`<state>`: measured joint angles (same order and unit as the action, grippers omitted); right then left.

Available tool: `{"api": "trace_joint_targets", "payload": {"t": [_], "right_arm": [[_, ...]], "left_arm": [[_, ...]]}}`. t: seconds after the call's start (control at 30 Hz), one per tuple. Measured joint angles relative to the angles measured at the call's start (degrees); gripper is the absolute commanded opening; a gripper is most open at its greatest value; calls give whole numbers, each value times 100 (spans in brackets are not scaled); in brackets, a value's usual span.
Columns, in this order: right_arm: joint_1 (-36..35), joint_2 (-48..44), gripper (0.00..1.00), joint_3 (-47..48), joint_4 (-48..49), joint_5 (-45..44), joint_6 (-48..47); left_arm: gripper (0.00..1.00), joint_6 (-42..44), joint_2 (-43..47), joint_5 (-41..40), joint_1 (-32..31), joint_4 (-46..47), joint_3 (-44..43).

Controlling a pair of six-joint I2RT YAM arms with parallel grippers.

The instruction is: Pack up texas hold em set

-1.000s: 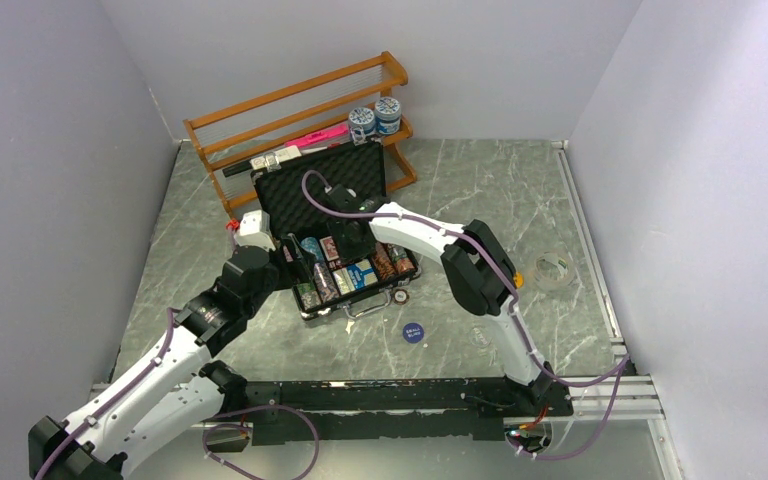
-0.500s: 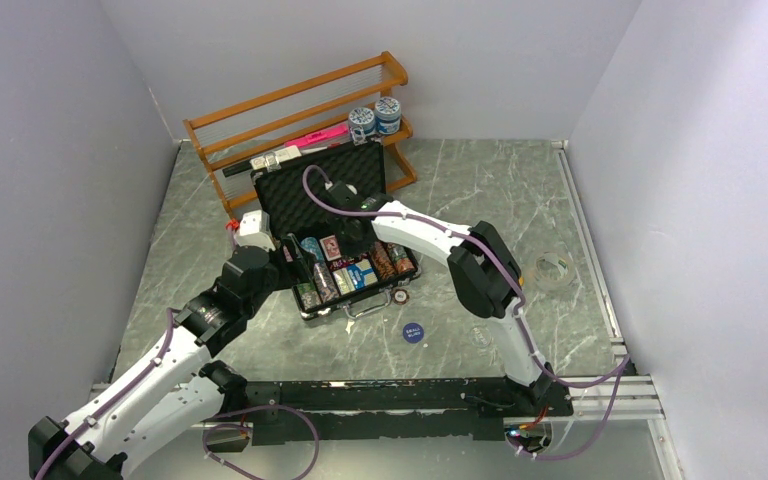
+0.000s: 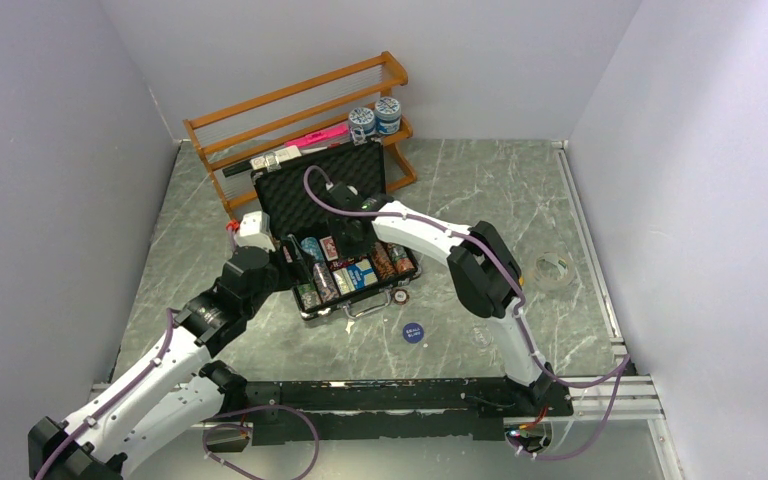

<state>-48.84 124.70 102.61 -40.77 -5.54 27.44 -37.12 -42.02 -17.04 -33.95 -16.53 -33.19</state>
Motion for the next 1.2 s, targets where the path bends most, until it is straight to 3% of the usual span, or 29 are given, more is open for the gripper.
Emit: {"api": "trace_joint_targets", "payload": {"t": [0.5,0.83,1.2], "right_arm": [[-2,144,51,-17,24,297,-37],[-13,109,69,-85,175,348,-13],[9,92,75,-179,382,369,2]], "left_arm": [[85,0,63,0,0,-74,7],[85,0,66,0,0,-79,7],[85,0,118,-2,0,-101,7]]}}
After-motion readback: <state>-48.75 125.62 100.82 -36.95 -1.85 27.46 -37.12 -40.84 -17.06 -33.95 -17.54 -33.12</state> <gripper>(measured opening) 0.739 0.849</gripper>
